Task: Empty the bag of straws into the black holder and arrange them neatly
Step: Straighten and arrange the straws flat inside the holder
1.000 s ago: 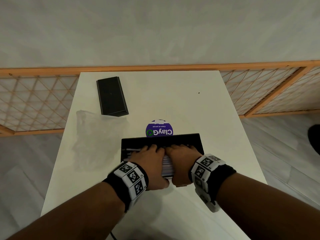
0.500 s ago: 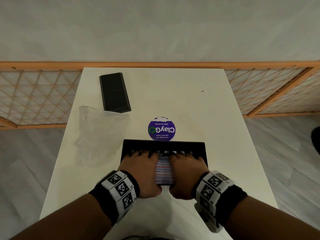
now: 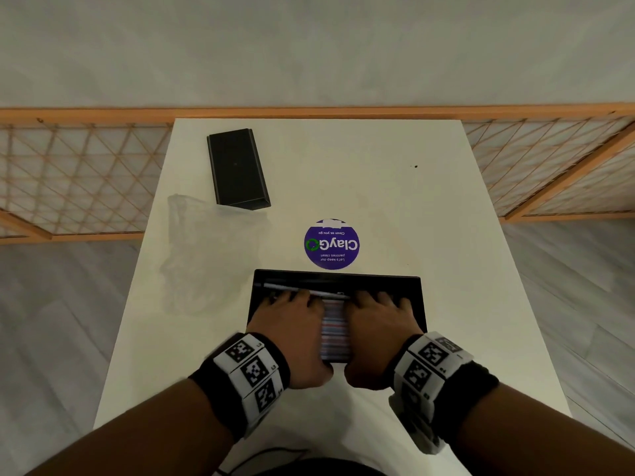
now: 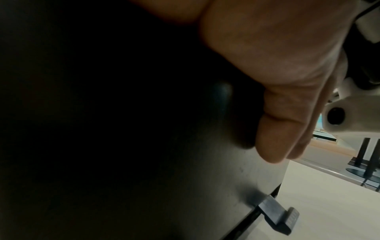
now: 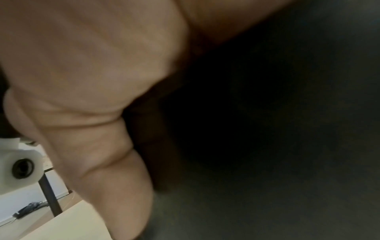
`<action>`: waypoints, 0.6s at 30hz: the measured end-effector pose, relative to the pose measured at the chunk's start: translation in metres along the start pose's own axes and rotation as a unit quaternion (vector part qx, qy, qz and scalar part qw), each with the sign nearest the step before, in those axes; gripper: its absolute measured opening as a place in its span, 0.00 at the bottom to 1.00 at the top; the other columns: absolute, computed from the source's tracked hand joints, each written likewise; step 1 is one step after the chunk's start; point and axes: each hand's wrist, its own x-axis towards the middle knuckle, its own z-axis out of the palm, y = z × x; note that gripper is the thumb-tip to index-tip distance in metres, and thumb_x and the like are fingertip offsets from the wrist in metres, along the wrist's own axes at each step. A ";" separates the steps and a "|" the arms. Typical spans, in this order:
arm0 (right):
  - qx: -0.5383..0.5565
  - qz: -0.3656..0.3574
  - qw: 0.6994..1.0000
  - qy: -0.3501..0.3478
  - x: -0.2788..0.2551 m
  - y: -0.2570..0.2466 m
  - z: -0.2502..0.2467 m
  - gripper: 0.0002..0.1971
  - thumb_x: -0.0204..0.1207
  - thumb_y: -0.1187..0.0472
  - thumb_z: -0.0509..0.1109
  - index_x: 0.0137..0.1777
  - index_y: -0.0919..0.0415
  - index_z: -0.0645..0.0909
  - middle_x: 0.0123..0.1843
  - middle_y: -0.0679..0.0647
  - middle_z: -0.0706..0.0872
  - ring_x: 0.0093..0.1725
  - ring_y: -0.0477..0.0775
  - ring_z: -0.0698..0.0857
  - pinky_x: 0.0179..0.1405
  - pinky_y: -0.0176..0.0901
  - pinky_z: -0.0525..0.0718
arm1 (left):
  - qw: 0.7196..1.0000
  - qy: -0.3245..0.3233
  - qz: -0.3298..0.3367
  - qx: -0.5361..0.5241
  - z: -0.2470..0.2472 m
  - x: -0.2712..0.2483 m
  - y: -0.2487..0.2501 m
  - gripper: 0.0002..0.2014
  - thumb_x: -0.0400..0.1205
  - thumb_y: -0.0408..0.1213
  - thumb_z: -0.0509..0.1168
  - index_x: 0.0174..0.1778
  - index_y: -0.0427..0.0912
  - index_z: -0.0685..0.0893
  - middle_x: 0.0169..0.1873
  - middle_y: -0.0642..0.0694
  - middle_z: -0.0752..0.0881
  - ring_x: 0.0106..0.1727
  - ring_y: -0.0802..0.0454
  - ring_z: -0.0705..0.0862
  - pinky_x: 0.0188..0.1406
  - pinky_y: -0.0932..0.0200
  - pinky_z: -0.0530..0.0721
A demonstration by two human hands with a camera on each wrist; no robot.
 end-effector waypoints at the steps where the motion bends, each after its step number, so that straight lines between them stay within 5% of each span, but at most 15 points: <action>1: -0.007 -0.006 1.000 0.006 0.000 0.000 0.000 0.36 0.60 0.44 0.73 0.70 0.51 0.72 0.69 0.54 0.73 0.68 0.62 0.73 0.68 0.60 0.70 | 1.000 -0.003 0.000 -0.004 0.000 0.000 0.000 0.39 0.67 0.65 0.67 0.73 0.54 0.71 0.69 0.51 0.75 0.71 0.47 0.75 0.74 0.46 0.74; 8: 0.042 -0.005 0.999 0.000 0.005 0.000 0.005 0.41 0.57 0.45 0.73 0.74 0.52 0.69 0.72 0.50 0.75 0.73 0.59 0.75 0.73 0.59 0.72 | 1.000 0.013 0.013 0.004 0.000 0.000 0.003 0.36 0.67 0.65 0.67 0.71 0.54 0.73 0.67 0.51 0.74 0.71 0.48 0.74 0.75 0.45 0.72; 18: 0.008 -0.015 1.000 0.003 0.000 -0.002 -0.003 0.29 0.62 0.47 0.75 0.65 0.49 0.76 0.62 0.51 0.81 0.64 0.59 0.80 0.69 0.56 0.75 | 0.999 0.008 0.027 0.015 -0.003 -0.001 0.005 0.33 0.70 0.61 0.69 0.70 0.52 0.74 0.65 0.50 0.77 0.68 0.47 0.77 0.70 0.45 0.77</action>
